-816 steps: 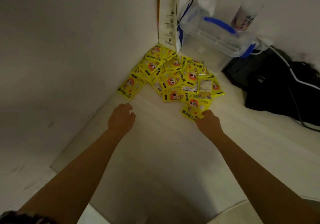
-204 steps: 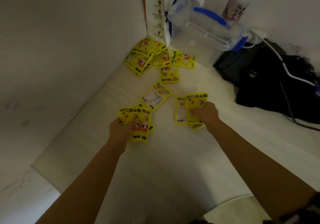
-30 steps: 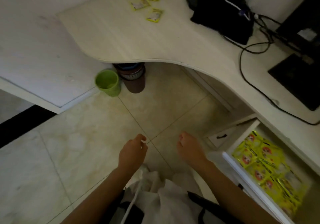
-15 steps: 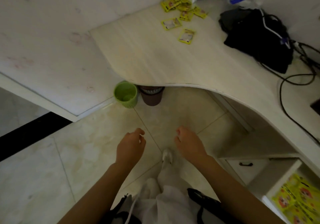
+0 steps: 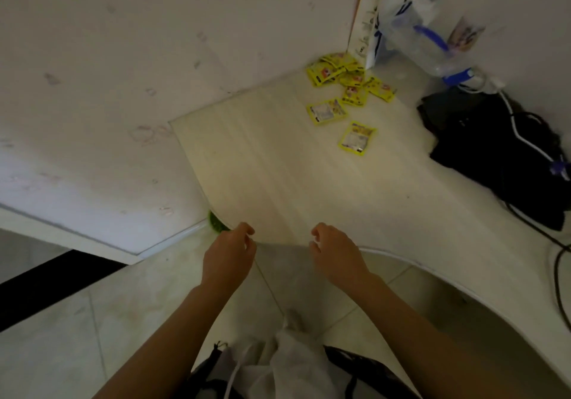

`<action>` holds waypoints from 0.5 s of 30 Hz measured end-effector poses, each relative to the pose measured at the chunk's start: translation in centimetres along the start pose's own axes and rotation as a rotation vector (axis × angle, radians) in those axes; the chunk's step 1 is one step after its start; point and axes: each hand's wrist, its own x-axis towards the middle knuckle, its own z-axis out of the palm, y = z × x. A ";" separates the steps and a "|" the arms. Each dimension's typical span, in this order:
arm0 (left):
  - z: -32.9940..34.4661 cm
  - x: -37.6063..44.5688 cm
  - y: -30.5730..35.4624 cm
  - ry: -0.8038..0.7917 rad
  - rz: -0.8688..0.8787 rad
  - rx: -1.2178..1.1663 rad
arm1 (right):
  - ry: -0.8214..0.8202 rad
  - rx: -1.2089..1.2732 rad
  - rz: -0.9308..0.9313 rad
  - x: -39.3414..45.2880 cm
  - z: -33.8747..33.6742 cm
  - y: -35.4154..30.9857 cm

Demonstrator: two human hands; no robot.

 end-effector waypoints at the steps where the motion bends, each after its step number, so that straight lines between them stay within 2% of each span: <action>1: -0.2 1.3 0.0 -0.004 0.002 -0.002 | 0.002 -0.002 0.003 1.2 -0.3 -0.2; 9: -1.7 13.0 -0.9 -0.083 0.109 0.007 | 0.015 0.007 0.088 10.6 -1.9 -2.1; 15: -3.6 22.2 -1.7 -0.185 0.235 0.064 | 0.096 0.064 0.243 16.6 -3.2 -4.2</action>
